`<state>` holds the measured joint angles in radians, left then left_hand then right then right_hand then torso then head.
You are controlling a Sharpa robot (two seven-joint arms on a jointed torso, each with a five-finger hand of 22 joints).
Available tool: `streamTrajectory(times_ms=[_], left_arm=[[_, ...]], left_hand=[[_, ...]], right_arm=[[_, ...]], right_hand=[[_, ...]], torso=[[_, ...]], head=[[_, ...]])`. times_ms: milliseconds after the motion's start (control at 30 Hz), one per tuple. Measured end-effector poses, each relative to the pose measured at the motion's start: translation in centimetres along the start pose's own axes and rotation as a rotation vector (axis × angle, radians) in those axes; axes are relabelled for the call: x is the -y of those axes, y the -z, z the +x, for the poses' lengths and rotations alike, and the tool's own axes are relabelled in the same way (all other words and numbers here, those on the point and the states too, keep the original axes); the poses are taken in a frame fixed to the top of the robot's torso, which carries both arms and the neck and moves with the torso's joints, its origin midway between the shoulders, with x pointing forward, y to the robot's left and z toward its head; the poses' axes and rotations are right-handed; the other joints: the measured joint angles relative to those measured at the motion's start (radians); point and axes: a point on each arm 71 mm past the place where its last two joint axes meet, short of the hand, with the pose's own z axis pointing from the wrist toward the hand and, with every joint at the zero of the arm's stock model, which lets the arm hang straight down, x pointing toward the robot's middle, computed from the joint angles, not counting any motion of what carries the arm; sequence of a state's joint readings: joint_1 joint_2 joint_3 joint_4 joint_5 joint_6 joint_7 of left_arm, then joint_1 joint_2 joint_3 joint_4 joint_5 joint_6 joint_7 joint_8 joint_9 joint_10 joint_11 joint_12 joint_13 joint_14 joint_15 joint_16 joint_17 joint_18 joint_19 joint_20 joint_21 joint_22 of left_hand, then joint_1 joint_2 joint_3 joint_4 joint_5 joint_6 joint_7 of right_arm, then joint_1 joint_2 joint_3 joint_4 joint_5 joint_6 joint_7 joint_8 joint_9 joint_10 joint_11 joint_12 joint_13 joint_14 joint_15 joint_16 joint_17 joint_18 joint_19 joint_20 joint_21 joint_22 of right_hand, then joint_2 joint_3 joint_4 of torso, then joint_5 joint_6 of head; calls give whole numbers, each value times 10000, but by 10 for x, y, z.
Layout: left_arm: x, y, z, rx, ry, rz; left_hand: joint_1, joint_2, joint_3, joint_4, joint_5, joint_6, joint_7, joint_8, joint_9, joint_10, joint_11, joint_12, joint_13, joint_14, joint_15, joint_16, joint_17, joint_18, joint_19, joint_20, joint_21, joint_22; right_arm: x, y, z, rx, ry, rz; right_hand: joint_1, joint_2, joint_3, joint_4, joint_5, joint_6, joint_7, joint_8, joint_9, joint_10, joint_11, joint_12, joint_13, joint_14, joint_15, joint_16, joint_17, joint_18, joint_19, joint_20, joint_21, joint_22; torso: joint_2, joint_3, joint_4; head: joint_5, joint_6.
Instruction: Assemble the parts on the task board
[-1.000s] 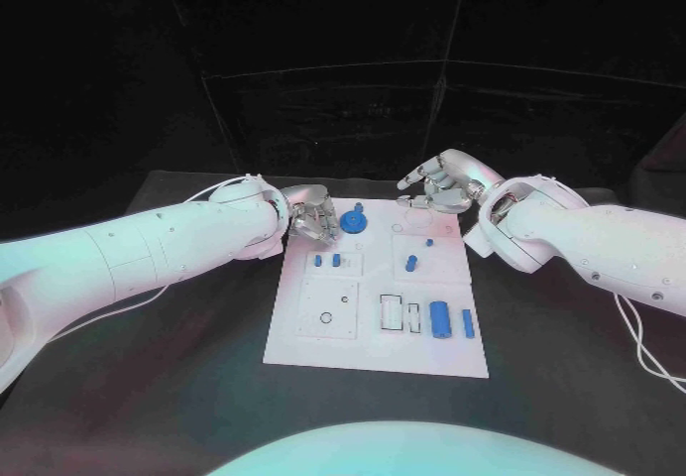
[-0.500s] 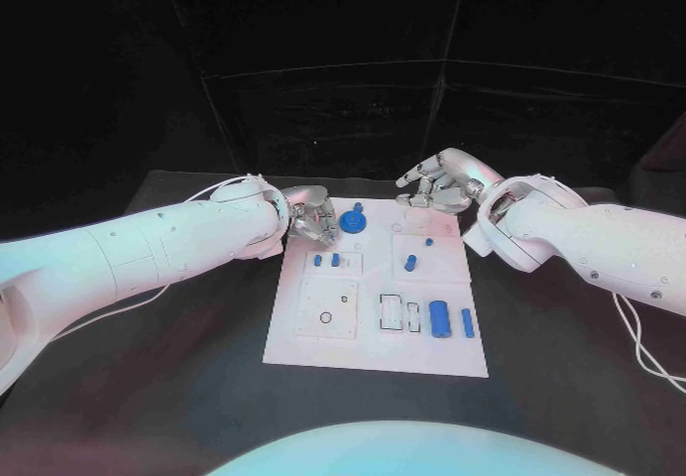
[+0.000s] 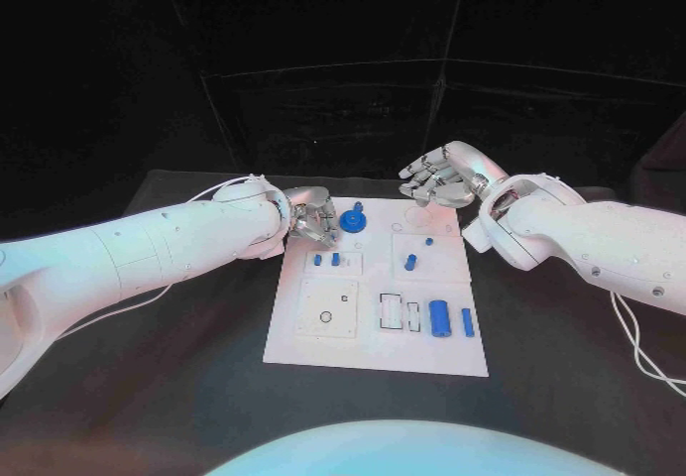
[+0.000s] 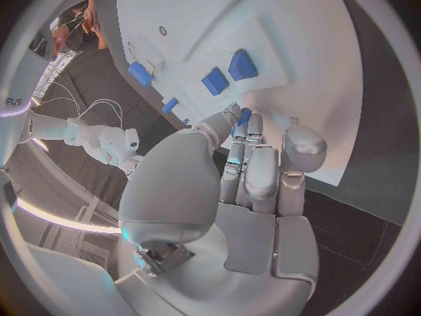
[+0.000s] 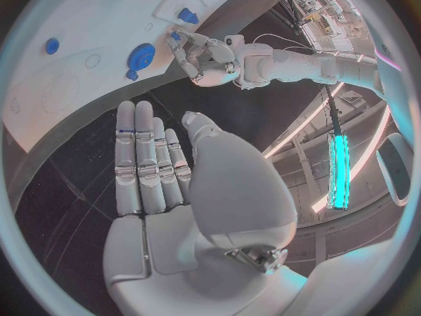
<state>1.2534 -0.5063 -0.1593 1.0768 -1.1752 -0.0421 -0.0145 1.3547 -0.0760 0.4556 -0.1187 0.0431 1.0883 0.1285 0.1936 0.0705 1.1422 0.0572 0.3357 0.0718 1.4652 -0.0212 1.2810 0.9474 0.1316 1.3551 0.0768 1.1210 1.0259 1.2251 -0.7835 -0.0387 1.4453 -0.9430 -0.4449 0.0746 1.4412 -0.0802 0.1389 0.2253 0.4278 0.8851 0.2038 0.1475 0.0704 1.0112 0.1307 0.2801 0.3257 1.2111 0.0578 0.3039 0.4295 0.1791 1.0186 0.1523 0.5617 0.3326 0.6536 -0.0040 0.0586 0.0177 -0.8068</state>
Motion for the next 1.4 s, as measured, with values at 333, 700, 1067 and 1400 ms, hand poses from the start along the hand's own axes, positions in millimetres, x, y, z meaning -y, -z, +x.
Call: streamTrajectory(times_ms=[333, 700, 1067, 1400], left_arm=[[0, -1, 3, -89, -14, -37], [1, -1, 5, -84, -16, -34], [-1, 0, 4, 21, 0, -30], [-12, 8, 1, 94, 62, -187]], left_hand=[[-97, -97, -86, -33, 2, -1, -1, -144, -23, -1, 1, -104, 6, 0, 0, 0, -34, 1, 0, 0, 0, 0], [-486, -487, -549, -49, 3, -920, 162, -777, -83, -618, 217, -531, -88, 36, 37, 0, -220, 1, -33, 32, -14, 8], [-527, -528, -649, -68, 3, -918, 161, -822, -64, -757, 214, -570, -71, 1, 75, 0, -297, 1, -25, 95, -55, -25], [-483, -485, -677, -96, 3, -918, 161, -822, -41, -794, 250, -570, -46, 0, 74, 0, -298, 1, -25, 95, -55, -24]], right_arm=[[0, 0, -1, 127, -446, -33], [0, -1, -1, 162, -693, -51], [1, -1, -2, 189, -770, -8], [6, -1, -5, 267, -740, 101]], right_hand=[[-67, -67, 154, -305, 0, -47, 131, 112, 1, 0, 250, -636, -1764, -116, 363, -2016, -1842, -1, 295, 424, -2272, -1609], [-189, -50, 191, -451, 48, -80, 165, 149, -10, 74, 246, -676, -2292, 78, 350, -2302, -2323, -2, 596, 406, -2760, -2009], [-189, -49, 214, -531, 48, -80, 164, 149, -10, 74, 246, -715, -2487, 77, 349, -2404, -2542, -3, 630, 441, -2988, -2164], [-241, 4, 219, -589, 48, -80, 164, 149, -9, 74, 246, -714, -2533, 77, 350, -2404, -2608, -3, 700, 440, -3032, -2208]], torso=[[0, 0, -1], [0, -2, 5], [-6, -4, 5], [-7, -5, 9]], head=[[6, -10], [-15, -15], [-25, -11], [-42, -9]])
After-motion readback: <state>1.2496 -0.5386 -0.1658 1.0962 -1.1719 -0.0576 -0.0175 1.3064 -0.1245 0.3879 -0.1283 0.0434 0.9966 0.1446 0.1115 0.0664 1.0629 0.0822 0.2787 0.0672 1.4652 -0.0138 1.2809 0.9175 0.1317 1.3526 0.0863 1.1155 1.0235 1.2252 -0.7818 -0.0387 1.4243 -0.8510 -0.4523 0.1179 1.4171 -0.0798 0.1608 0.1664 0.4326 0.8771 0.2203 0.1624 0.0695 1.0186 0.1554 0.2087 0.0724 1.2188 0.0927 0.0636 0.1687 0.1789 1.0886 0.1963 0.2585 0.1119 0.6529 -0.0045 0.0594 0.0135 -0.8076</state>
